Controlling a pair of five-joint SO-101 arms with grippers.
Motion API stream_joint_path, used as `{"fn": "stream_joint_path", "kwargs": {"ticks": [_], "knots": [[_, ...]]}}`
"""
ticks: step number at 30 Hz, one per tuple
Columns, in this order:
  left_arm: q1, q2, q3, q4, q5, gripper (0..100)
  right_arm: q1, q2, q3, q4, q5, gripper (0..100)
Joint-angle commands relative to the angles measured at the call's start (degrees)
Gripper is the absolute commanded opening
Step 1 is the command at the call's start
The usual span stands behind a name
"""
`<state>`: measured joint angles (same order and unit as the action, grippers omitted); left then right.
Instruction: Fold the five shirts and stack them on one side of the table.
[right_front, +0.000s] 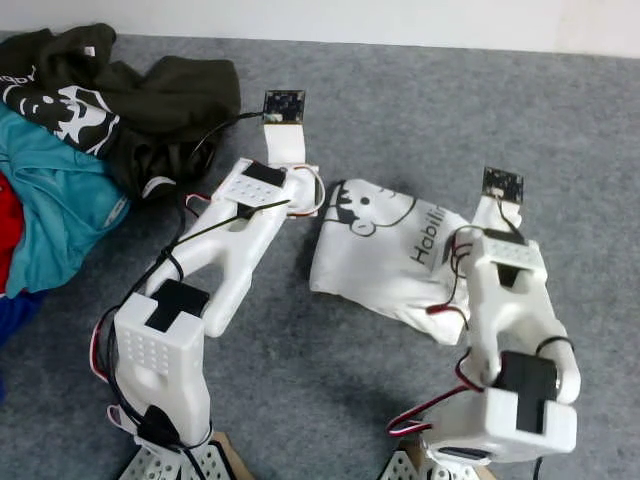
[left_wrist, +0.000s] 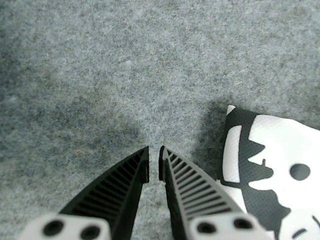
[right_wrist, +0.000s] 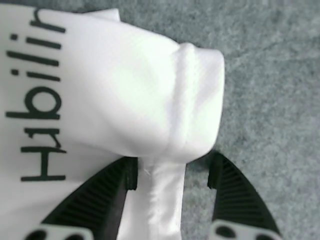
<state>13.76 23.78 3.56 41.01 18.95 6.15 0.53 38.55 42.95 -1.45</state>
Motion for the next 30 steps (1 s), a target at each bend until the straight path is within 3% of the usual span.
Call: {"fn": "stream_joint_path", "kwargs": {"ticks": [1, 6, 14, 20, 30], "knots": [[-0.4, -0.13, -1.98, 0.18, 0.26, 7, -0.4, 5.58, -7.25, 3.03, 2.46, 21.8], [-0.57, -0.04, -1.98, 0.18, 0.35, 7, -1.98, 11.56, -14.64, 8.22, 4.4, 0.5], [-0.75, -0.04, -1.98, 0.09, 0.26, 7, -1.8, 12.53, -17.1, 8.92, 4.4, 0.8], [-2.51, -0.04, -2.24, -0.09, 0.18, 7, -0.22, 3.12, -16.48, 9.01, 3.52, 0.8], [-3.3, -0.04, -2.51, -0.09, 0.26, 7, 16.22, -3.91, -17.1, 7.78, 7.21, 0.8]]}}
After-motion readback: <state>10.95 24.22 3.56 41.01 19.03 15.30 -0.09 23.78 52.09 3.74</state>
